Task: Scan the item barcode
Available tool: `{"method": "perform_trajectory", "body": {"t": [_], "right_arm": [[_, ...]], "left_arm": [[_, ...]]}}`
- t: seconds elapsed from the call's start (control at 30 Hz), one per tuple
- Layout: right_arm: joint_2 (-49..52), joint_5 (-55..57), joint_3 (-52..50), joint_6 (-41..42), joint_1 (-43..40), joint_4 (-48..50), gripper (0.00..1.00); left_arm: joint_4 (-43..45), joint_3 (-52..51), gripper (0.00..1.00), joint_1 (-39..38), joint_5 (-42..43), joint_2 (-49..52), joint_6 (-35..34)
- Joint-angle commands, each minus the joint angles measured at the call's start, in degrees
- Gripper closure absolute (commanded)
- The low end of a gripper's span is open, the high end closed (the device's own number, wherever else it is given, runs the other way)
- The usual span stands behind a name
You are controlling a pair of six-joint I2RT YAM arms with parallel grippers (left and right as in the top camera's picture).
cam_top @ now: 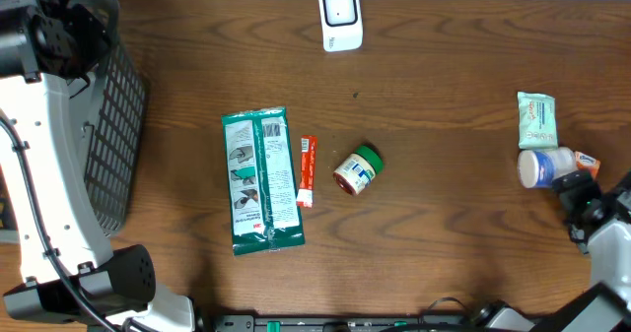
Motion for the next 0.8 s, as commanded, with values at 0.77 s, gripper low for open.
{"method": "perform_trajectory", "body": {"t": [0.77], "right_arm": [[6.12,5.18,1.6,6.16,-0.55,-6.14,0.01]], "left_arm": [[-0.22,0.28,0.12,0.2,-0.74,-0.46,0.11]]}}
